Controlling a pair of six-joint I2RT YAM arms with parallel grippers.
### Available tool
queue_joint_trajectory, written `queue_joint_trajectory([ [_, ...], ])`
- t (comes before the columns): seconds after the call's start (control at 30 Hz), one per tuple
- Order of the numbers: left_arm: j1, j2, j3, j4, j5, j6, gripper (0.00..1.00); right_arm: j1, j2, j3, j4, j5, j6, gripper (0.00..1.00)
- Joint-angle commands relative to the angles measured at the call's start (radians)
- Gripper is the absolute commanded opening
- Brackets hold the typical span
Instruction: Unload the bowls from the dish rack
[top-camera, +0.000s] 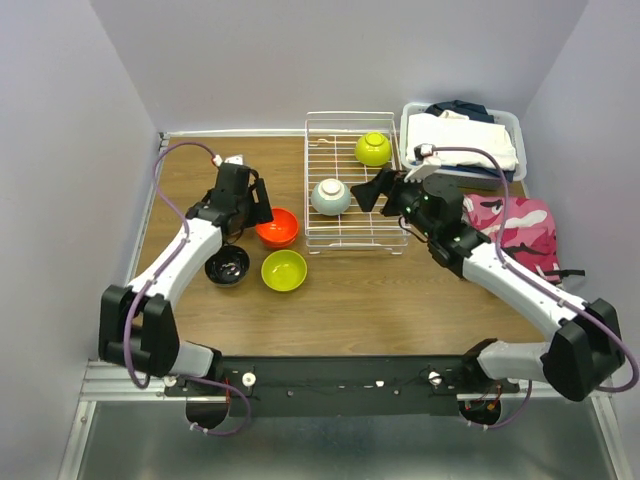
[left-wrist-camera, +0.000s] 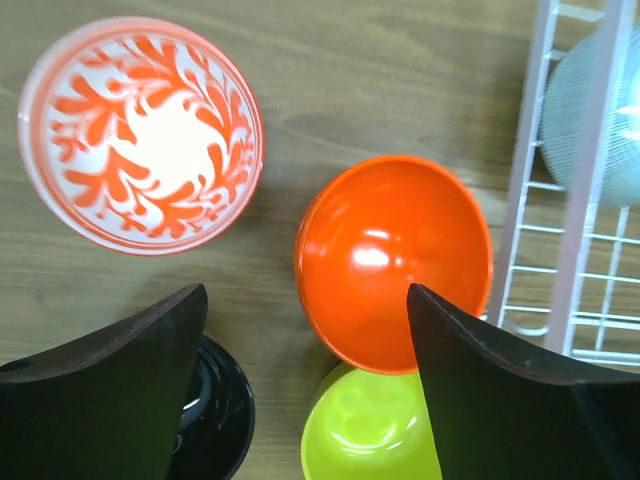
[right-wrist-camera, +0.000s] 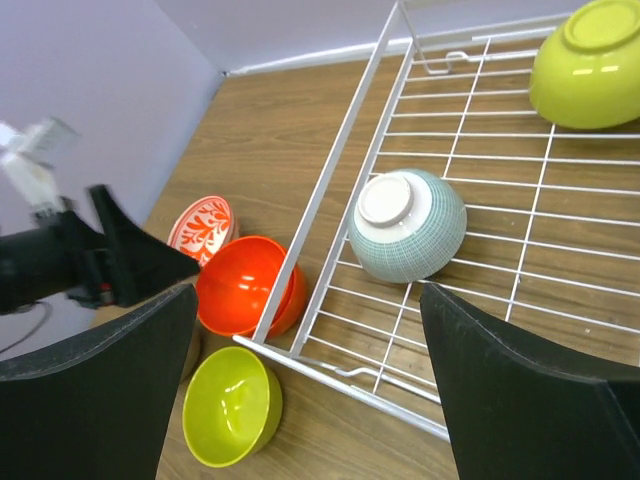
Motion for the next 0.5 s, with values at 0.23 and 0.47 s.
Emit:
queue_joint_trajectory([
  [0.23,0.003,-0.416,-0.156,0.088,-0.052,0.200,0.99,-0.031,0.268,0.203,-0.132,-0.081,0.140,1.00],
  [0.47,0.003,-0.615,-0.332,0.209,-0.089,0.242,0.99,-0.105,0.430,0.275,-0.140,-0.205,0.260,0.99],
])
